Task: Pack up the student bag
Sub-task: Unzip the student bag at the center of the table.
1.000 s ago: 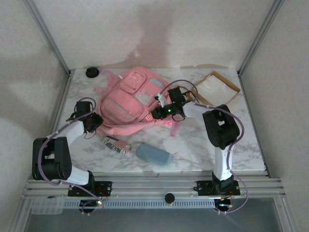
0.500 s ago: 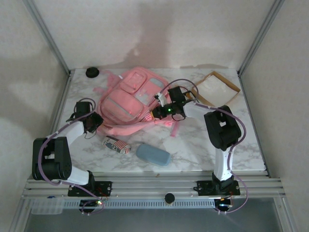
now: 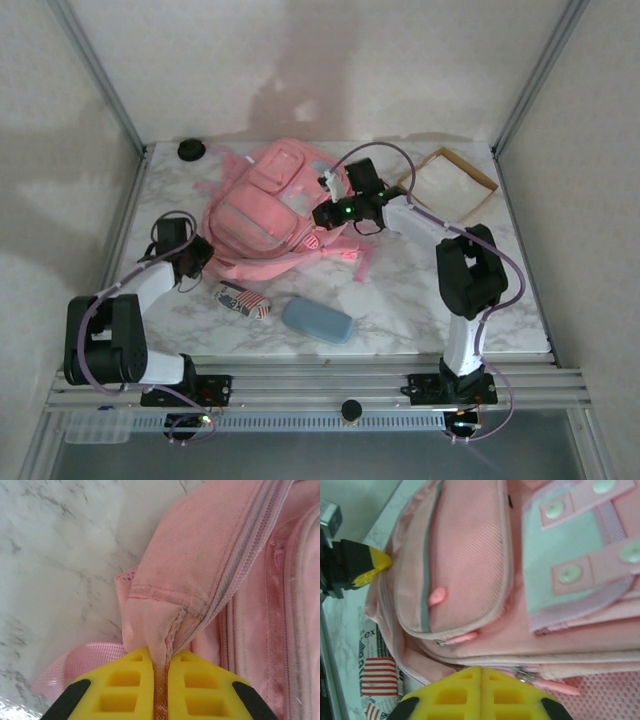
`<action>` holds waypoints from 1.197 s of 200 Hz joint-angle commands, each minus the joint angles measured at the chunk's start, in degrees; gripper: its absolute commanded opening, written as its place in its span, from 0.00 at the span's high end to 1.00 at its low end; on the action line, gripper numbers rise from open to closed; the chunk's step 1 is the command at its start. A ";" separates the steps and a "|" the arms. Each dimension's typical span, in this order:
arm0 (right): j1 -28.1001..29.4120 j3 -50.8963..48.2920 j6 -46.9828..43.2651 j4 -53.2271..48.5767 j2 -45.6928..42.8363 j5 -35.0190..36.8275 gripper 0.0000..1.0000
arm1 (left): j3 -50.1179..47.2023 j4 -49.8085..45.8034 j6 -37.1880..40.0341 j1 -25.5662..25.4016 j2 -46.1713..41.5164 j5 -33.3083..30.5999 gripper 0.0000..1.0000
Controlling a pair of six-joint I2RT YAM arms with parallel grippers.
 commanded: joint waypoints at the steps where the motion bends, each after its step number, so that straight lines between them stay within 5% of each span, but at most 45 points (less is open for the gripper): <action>1: 1.44 1.47 -0.28 -4.47 -2.12 1.29 1.00 | -2.99 4.17 -6.36 -2.52 -2.92 3.64 1.00; 35: -0.30 -2.74 0.38 -4.98 -4.27 10.67 1.00 | -1.86 -0.09 -4.08 -2.82 -4.47 -0.99 1.00; 44: -0.95 -4.56 0.74 -2.97 -5.25 13.11 0.88 | -1.25 -1.47 -3.08 -2.74 -4.49 -2.28 1.00; 69: -3.16 -11.71 0.39 10.31 -7.80 6.74 0.77 | -0.17 -1.82 -2.28 -2.05 -2.54 -2.57 1.00; 81: -3.16 -11.82 -4.64 10.18 -6.69 6.00 0.64 | 0.15 -0.80 -2.35 -1.94 -1.84 -1.66 1.00; 116: -5.53 -12.69 -18.21 13.21 -3.38 -5.11 0.51 | 2.83 -1.21 -0.51 -1.64 -0.36 -3.56 1.00; 189: -2.85 -10.57 -34.32 8.40 1.37 -6.19 0.47 | 6.21 -0.20 2.53 1.20 4.96 -3.02 1.00; 239: -3.49 -5.52 -36.04 5.74 6.01 -5.68 0.48 | 8.71 0.02 5.08 1.83 7.39 -4.34 1.00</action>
